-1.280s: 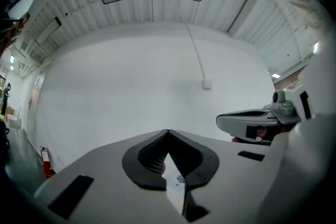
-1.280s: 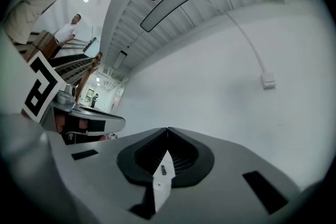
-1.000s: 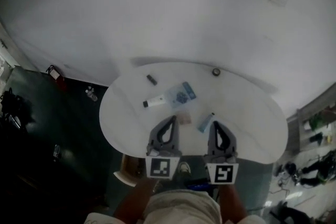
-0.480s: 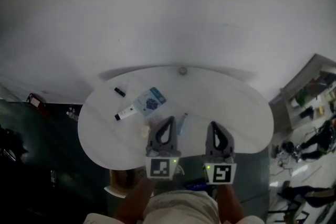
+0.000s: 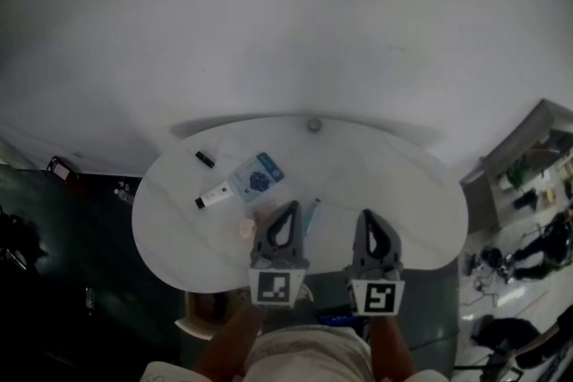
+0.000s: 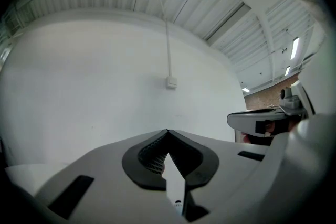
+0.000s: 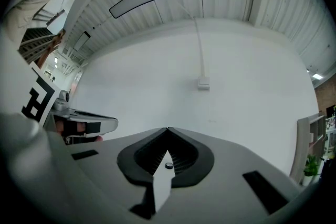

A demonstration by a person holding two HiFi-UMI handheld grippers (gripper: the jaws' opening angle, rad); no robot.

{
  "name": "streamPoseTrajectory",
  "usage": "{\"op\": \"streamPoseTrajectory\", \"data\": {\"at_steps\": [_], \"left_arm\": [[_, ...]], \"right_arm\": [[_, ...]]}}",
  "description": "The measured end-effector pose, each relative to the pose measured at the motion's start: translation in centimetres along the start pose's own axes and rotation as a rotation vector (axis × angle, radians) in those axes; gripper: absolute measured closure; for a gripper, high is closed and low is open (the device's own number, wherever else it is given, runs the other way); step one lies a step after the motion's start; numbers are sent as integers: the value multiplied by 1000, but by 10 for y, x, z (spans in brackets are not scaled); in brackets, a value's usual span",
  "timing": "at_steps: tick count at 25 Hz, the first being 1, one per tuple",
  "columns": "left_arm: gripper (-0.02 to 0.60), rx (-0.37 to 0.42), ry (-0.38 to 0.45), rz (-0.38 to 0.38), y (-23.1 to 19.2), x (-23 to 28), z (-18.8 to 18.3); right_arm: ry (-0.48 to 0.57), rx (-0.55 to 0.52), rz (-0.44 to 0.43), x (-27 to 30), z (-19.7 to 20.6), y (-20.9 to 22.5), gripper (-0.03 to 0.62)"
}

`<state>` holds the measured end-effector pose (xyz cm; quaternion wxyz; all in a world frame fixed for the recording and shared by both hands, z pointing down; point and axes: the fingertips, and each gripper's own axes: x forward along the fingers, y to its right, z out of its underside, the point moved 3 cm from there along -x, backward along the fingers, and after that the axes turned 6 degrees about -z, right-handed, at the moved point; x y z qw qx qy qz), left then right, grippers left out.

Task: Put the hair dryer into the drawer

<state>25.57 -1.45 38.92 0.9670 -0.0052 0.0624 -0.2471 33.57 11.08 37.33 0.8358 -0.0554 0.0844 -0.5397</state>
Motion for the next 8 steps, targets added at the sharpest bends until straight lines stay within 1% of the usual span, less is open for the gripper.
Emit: {"op": "streamPoseTrajectory", "data": {"at_steps": [8], "left_arm": [[581,-7,9,-6,0,7,-2]], "right_arm": [[-9,4,-13,7,3,1,588]]}}
